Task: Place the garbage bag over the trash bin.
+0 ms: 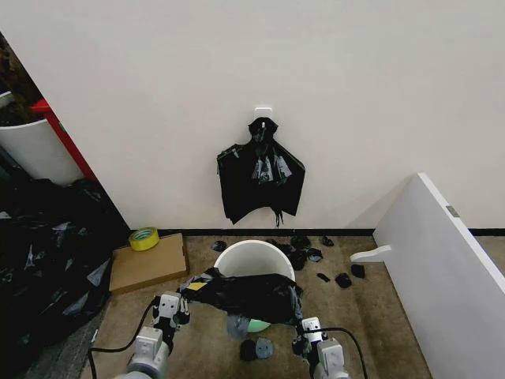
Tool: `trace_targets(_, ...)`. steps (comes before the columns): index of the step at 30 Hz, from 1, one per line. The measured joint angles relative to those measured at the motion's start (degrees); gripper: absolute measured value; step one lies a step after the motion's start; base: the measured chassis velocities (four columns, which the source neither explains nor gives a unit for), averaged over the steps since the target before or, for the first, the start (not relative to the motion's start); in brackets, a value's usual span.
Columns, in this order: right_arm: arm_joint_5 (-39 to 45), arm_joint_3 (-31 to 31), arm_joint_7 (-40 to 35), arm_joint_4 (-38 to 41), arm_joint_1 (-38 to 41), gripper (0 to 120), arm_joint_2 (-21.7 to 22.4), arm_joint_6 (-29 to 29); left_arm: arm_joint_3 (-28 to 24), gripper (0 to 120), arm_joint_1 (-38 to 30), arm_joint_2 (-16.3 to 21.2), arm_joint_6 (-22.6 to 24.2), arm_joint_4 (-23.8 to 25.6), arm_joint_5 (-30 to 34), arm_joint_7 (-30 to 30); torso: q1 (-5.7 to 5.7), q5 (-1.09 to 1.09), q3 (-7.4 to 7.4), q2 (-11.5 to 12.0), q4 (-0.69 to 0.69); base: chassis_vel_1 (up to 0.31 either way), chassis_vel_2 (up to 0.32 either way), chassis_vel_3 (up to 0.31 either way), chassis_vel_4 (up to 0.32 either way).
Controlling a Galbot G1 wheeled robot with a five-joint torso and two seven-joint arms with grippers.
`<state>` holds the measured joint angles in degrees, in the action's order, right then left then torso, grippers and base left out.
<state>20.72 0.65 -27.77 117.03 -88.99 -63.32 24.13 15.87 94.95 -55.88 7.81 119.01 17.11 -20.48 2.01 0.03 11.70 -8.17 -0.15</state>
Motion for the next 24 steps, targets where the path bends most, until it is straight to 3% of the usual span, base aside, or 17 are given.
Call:
trace_targets(17, -4.8, 0.5, 2.2, -0.1, -1.6, 0, 0.5, 1.9, 1.2, 0, 2.9, 1.4, 2.9, 1.7, -3.1, 1.0, 0.0, 0.0, 0.0, 0.0, 0.0, 0.0, 0.0, 0.0, 0.0)
trace_targets(24, -4.6, 0.5, 1.7, -2.0, 0.3, 0, -0.4, 1.4, 1.1, 0, 0.9, 0.1, 1.7, -0.8, -3.5, 0.1, 0.0, 0.01, 0.0, 0.0, 0.01, 0.0, 0.0, 0.0, 0.0)
